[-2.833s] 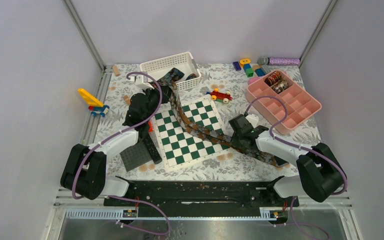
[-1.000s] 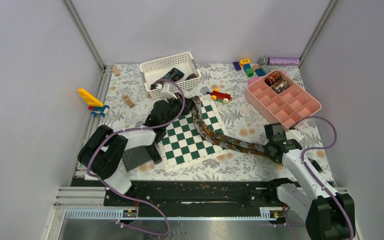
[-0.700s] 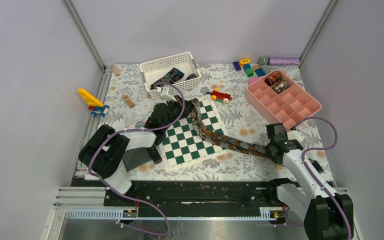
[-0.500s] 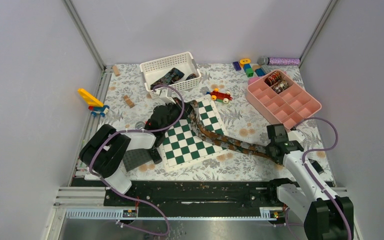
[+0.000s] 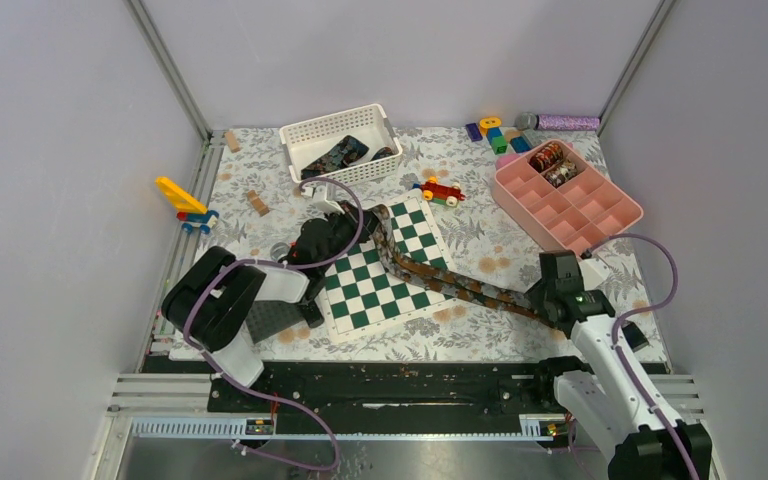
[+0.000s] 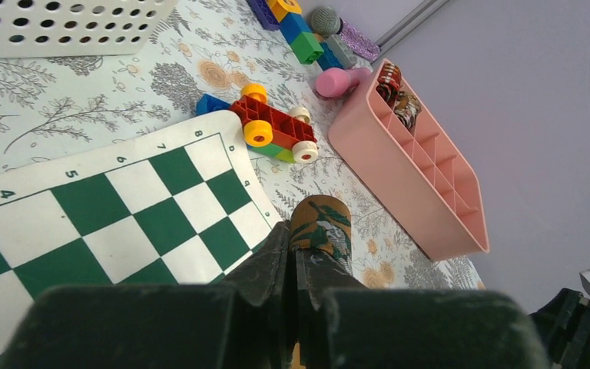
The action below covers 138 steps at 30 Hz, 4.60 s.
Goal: Roll the ties
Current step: Flatten out the tie at the center of the board.
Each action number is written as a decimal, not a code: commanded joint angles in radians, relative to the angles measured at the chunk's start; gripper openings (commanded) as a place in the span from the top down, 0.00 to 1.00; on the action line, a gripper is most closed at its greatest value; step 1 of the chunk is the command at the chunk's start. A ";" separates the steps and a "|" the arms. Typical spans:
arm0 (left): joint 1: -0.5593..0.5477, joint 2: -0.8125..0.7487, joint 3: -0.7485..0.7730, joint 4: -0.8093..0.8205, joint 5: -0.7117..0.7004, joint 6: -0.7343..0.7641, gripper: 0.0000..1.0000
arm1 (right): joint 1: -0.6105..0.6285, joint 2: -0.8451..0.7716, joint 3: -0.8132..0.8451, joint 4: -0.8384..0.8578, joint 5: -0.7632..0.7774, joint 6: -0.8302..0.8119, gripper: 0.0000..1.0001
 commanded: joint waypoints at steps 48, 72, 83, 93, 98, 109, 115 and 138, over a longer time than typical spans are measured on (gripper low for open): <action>0.117 -0.418 0.056 -1.025 -0.222 0.008 0.40 | -0.006 -0.010 0.029 0.191 -0.256 -0.190 0.52; 0.143 -0.181 0.209 -1.017 -0.071 0.030 0.49 | 0.164 0.304 0.216 0.202 -0.441 -0.234 0.52; 0.145 -0.124 0.223 -0.992 -0.044 -0.001 0.51 | 0.194 0.380 0.233 0.222 -0.470 -0.243 0.53; 0.146 -0.098 0.155 -0.865 -0.041 -0.104 0.57 | 0.204 0.390 0.223 0.252 -0.468 -0.214 0.53; 0.146 -0.072 0.126 -0.811 -0.036 -0.147 0.61 | 0.203 0.387 0.225 0.252 -0.466 -0.208 0.53; 0.146 -0.099 0.064 -0.746 -0.078 -0.220 0.65 | 0.204 0.397 0.208 0.277 -0.472 -0.200 0.53; 0.146 -0.092 0.060 -0.724 -0.092 -0.229 0.77 | 0.203 0.396 0.214 0.277 -0.478 -0.209 0.53; 0.146 -0.047 0.048 -0.655 -0.036 -0.210 0.97 | 0.254 0.615 0.303 0.167 -0.385 -0.230 0.54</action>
